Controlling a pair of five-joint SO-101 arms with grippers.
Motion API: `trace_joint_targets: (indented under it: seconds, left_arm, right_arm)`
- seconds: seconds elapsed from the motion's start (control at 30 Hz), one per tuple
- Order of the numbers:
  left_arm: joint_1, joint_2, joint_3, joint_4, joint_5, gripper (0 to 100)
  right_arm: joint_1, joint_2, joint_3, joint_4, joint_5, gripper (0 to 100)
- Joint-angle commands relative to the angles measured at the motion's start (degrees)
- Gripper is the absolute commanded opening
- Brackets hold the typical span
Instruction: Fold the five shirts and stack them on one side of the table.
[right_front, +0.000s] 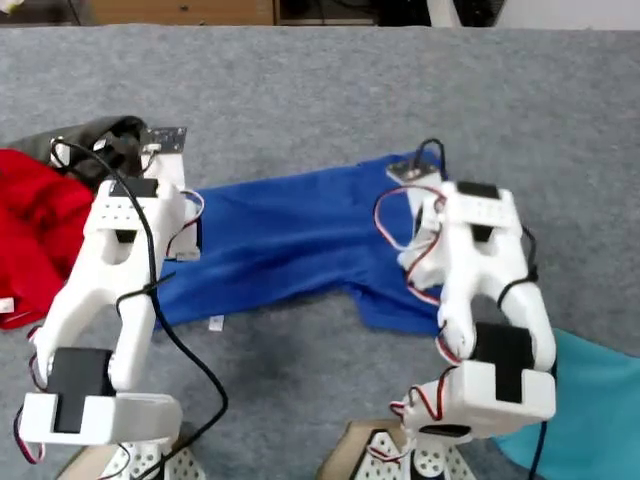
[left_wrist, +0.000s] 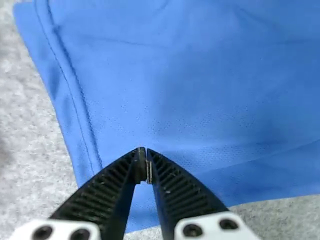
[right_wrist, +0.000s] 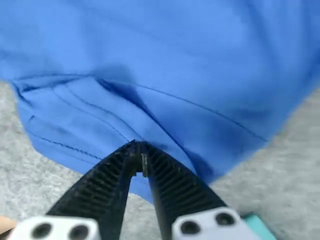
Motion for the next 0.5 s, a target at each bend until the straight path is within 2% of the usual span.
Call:
trace_joint_targets:
  seconds: [0.0, 0.23, 0.47]
  left_arm:
    - [0.3, -0.4, -0.6, -0.5, 0.2, 2]
    - [0.2, -0.4, -0.6, -0.6, 0.2, 2]
    - [0.3, -0.4, -0.6, -0.7, 0.2, 2]
  right_arm:
    - [-0.7, -3.6, 1.9, -1.4, 0.4, 0.5]
    - [-0.8, -3.6, 5.1, -1.4, 1.0, 0.5]
    - [-4.6, -7.8, 13.3, -1.8, 1.7, 0.5]
